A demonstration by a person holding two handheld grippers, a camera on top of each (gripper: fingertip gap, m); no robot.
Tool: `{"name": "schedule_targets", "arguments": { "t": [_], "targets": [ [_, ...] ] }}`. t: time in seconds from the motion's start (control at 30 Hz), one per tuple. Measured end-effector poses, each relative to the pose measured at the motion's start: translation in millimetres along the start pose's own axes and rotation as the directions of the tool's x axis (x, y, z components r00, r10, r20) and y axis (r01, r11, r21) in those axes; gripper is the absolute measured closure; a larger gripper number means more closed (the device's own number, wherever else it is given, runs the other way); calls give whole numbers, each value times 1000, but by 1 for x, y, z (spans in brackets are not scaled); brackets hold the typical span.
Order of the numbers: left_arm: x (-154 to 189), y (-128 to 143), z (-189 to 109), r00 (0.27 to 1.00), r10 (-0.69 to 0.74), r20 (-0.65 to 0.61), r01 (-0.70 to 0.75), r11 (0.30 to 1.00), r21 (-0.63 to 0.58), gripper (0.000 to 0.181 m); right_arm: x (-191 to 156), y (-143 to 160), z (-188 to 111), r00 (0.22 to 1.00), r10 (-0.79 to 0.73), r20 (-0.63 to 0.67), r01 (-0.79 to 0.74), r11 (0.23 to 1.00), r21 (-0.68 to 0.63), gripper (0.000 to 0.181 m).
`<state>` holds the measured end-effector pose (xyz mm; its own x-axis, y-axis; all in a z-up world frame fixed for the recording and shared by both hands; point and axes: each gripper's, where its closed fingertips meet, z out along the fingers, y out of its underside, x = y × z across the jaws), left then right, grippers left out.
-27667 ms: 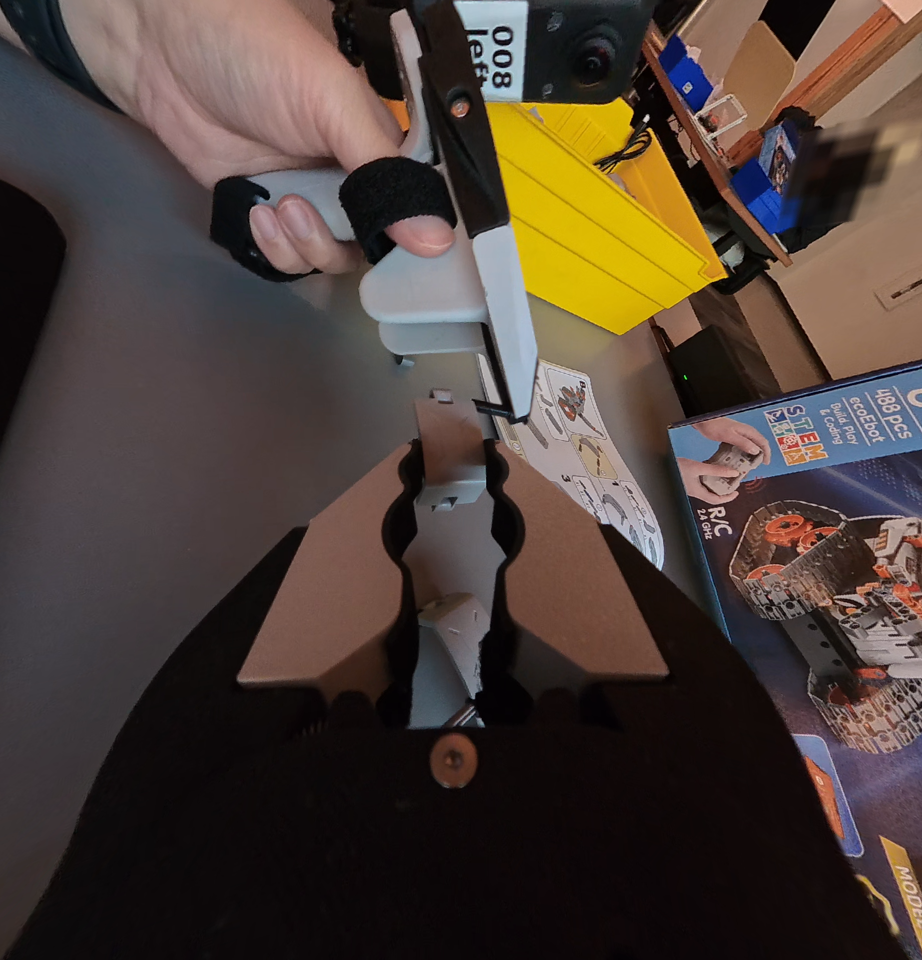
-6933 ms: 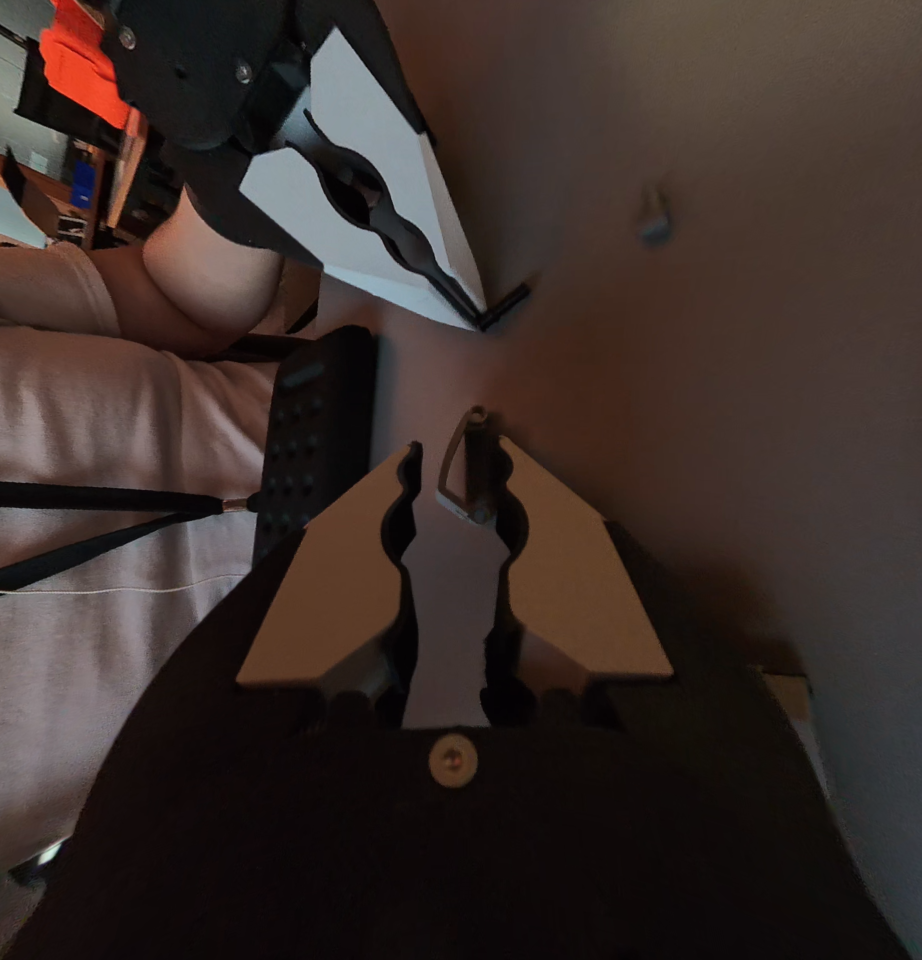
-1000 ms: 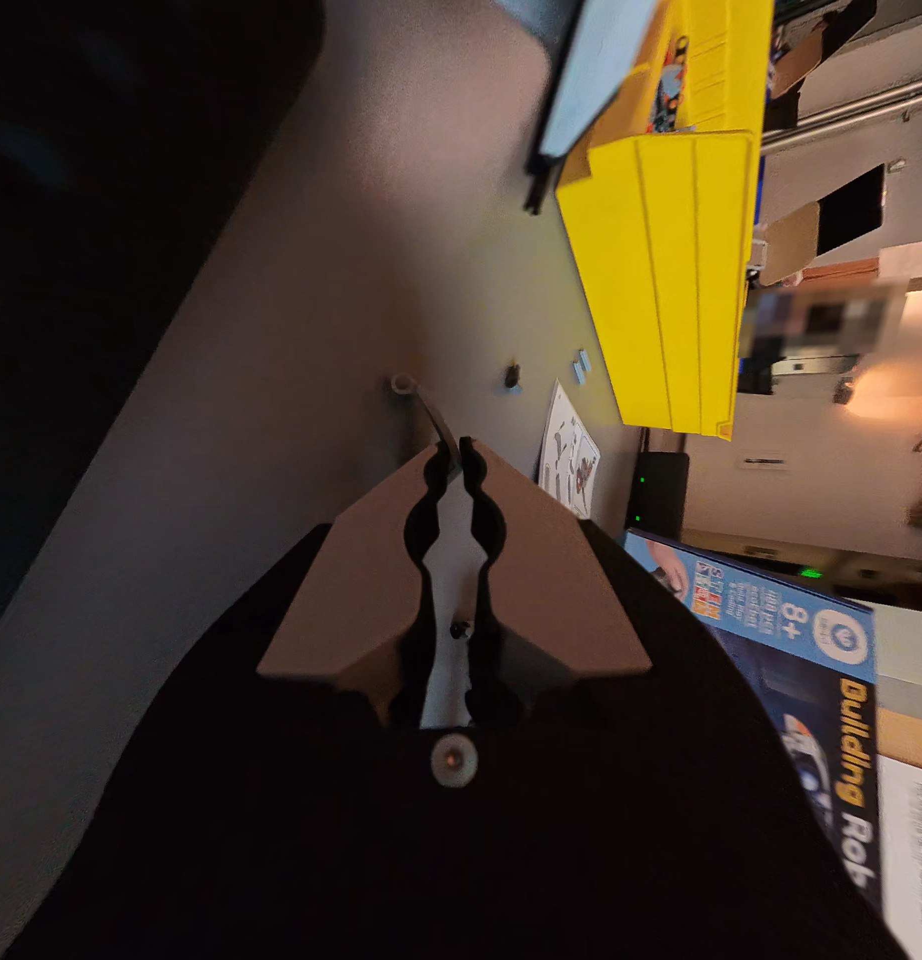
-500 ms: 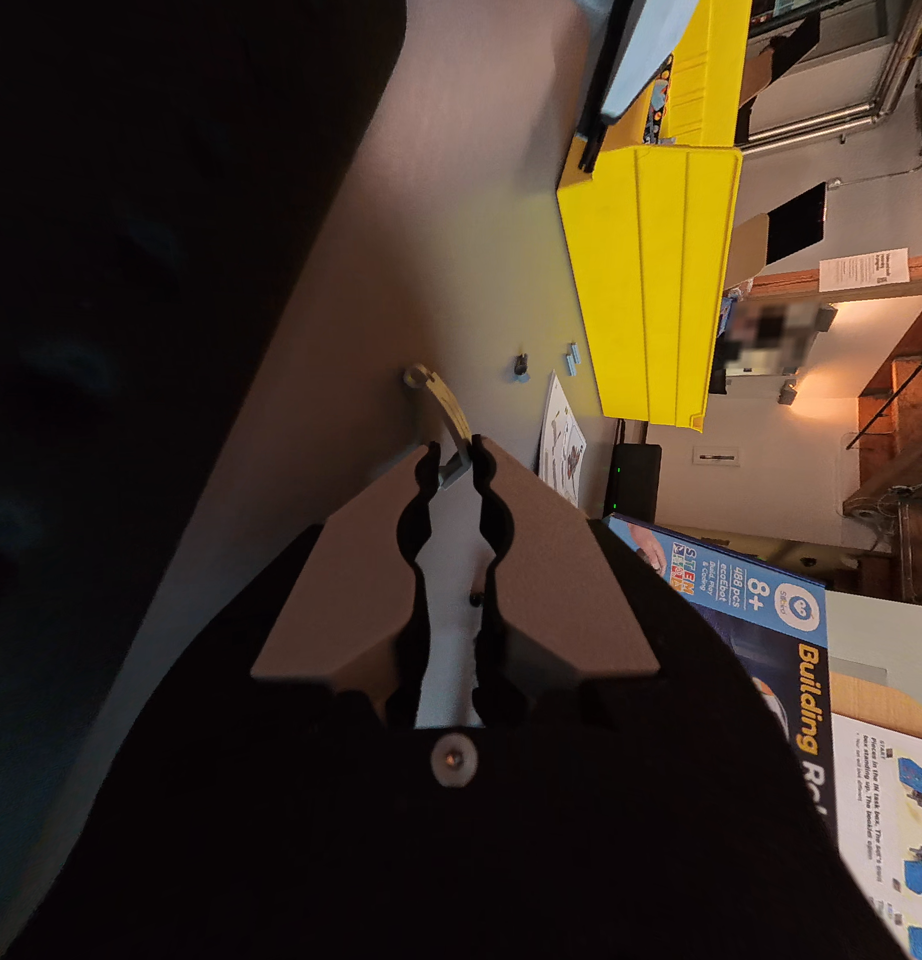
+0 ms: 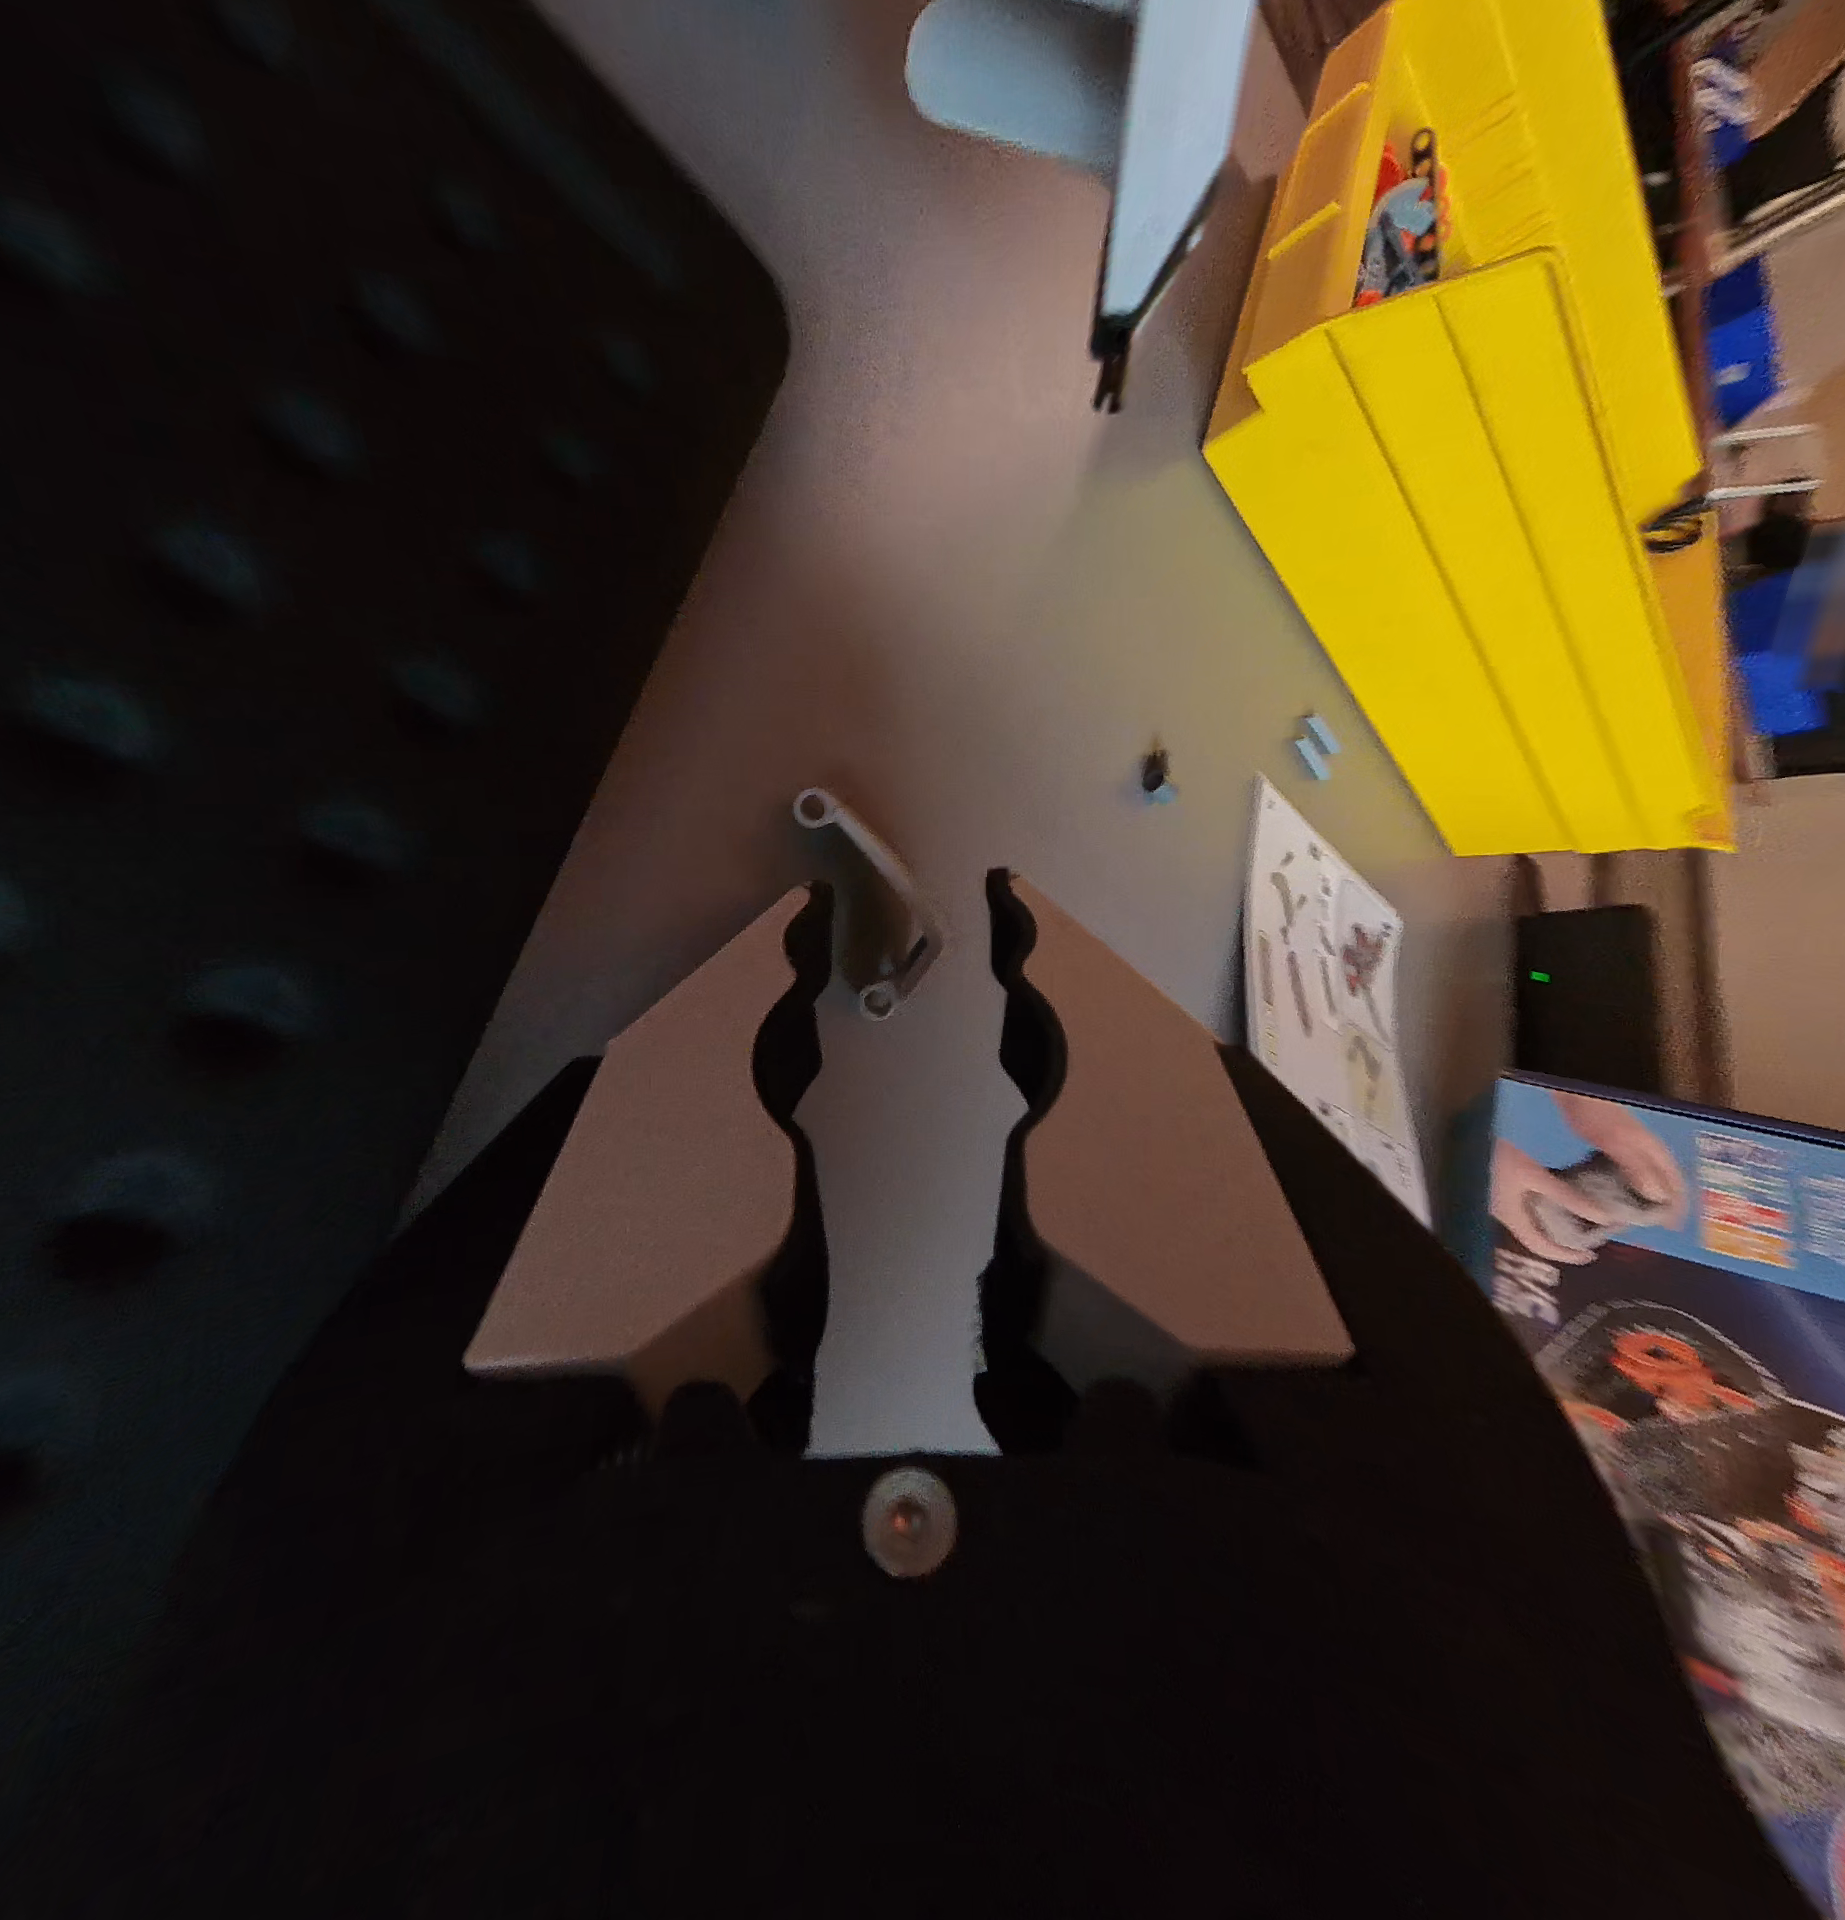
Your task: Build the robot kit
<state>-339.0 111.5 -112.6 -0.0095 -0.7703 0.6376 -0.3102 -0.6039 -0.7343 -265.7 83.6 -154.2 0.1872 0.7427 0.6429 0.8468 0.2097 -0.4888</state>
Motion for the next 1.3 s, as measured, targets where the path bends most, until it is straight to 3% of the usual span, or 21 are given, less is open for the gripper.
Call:
{"name": "schedule_targets", "arguments": {
  "t": [0.07,0.13,0.23,0.33,0.4,0.57,0.7,1.03,1.13,1.2,1.3],
  "targets": [
    [1,-1,0,1000,-3,-2,3,1000,2,176,2,-7,-4,985,85,150,-91,995,32,144],
    [1,-1,1,1000,-5,-3,5,1000,1,176,2,-10,-9,917,174,360,-190,982,10,137],
    [2,-1,3,1000,-4,-2,4,1000,-3,176,8,-12,-13,720,308,622,-344,937,-67,136],
    [3,1,4,1000,-5,-2,5,1000,-11,176,17,-20,-15,501,369,783,-444,886,-134,139],
    [3,2,4,1000,-8,0,8,1000,-15,176,17,-21,-14,393,374,840,-441,878,-185,141],
    [0,3,2,1000,-20,1,20,1000,-16,176,-2,3,-4,323,375,869,-222,922,-316,133],
    [-2,3,1,1000,-25,-4,25,1000,-13,176,-11,7,-2,296,358,886,-129,934,-334,134],
    [-5,4,-2,999,-32,-7,32,999,-4,176,-23,5,1,422,210,882,34,968,-247,158],
    [-7,4,-1,1000,-30,4,30,1000,2,176,-10,3,12,609,104,787,73,980,-185,158],
    [-13,2,0,999,-35,36,35,999,17,176,8,-5,25,782,16,623,77,989,-122,158],
    [-26,-11,2,993,-52,104,44,996,80,176,33,-26,28,935,-72,347,83,996,-16,158]
  ]
}}
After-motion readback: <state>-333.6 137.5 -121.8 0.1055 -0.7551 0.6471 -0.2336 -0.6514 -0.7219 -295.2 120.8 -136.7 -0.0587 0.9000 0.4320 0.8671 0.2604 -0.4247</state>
